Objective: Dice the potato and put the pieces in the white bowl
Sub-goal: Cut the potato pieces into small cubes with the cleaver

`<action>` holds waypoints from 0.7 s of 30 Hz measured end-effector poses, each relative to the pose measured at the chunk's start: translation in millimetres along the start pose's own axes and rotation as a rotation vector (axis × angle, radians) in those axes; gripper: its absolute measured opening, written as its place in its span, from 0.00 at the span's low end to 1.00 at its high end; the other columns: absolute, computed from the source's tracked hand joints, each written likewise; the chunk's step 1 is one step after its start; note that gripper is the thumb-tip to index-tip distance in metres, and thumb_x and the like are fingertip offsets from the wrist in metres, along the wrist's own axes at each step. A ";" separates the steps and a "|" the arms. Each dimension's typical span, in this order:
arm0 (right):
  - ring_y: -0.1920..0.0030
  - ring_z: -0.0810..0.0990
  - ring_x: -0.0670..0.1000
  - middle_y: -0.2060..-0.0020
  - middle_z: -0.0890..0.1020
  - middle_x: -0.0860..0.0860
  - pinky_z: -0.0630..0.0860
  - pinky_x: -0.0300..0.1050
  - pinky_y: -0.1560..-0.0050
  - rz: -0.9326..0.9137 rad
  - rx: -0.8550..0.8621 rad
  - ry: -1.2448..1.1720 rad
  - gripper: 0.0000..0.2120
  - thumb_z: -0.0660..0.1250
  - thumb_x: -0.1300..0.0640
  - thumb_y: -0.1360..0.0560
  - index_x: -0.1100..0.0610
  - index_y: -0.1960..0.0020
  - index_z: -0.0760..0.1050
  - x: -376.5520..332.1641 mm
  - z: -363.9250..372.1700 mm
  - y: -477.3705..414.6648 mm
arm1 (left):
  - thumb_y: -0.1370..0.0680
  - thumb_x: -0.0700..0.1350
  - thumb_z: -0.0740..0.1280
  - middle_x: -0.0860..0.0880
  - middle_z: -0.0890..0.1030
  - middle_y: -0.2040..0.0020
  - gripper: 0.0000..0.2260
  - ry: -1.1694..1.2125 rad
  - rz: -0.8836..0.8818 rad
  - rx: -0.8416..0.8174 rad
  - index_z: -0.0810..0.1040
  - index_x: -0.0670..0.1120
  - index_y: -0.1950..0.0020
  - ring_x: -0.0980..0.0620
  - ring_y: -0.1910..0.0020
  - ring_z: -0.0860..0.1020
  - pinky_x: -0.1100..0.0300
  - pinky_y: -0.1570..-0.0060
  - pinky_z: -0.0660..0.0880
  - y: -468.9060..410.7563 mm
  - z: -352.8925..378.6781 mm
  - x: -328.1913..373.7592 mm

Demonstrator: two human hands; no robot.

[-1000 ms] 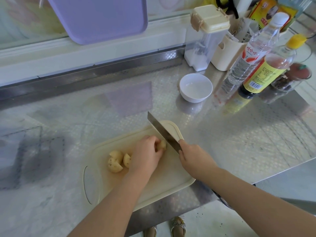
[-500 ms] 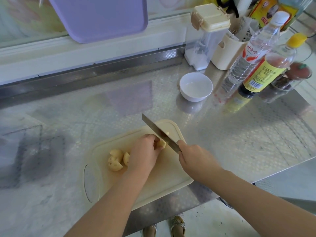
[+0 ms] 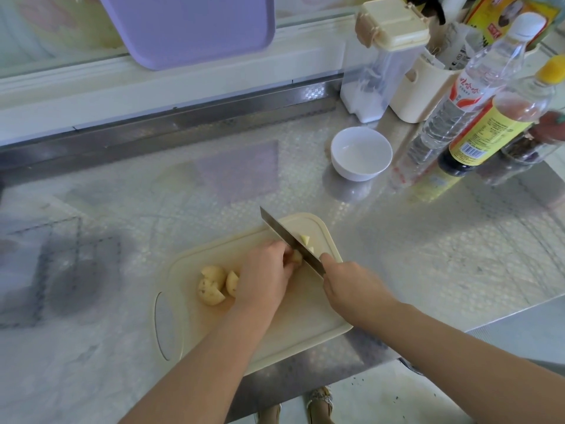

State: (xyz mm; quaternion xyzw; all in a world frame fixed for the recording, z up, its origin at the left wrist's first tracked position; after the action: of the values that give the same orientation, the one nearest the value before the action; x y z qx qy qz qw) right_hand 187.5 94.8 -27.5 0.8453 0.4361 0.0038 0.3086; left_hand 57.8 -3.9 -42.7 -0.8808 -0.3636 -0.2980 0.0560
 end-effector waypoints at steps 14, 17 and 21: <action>0.61 0.78 0.57 0.61 0.76 0.54 0.78 0.55 0.58 0.030 0.074 -0.133 0.09 0.53 0.53 0.16 0.54 0.39 0.66 4.5 -9.5 -1.3 | 0.26 0.53 0.70 0.53 0.75 0.47 0.14 -0.083 0.035 -0.055 0.78 0.52 0.41 0.51 0.50 0.77 0.57 0.55 0.75 2.2 -2.0 2.0; 0.61 0.79 0.57 0.61 0.77 0.54 0.79 0.55 0.59 0.038 0.074 -0.144 0.09 0.54 0.53 0.16 0.54 0.38 0.66 6.6 -13.9 2.5 | 0.27 0.53 0.72 0.54 0.75 0.46 0.15 -0.054 0.046 -0.084 0.78 0.52 0.42 0.52 0.50 0.77 0.55 0.53 0.76 3.9 -3.1 -0.8; 0.62 0.78 0.56 0.64 0.75 0.53 0.78 0.54 0.61 0.034 0.098 -0.202 0.05 0.54 0.53 0.16 0.53 0.45 0.66 6.3 -16.9 6.1 | 0.25 0.47 0.70 0.53 0.78 0.47 0.13 -0.053 0.072 -0.138 0.78 0.52 0.41 0.51 0.49 0.78 0.51 0.50 0.76 3.0 -6.1 -2.4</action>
State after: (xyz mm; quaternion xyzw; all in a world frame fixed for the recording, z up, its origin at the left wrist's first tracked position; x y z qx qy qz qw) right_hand 191.3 105.7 -12.3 0.8627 0.3882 -0.0976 0.3091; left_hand 55.6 -9.4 -38.8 -0.9026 -0.3117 -0.2969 -0.0036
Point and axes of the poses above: each hand's wrist, its own y-axis away from the middle knuckle, its own z-axis out of the palm, x = y × z, the point moved 2 cm from there along -y, towards the middle knuckle
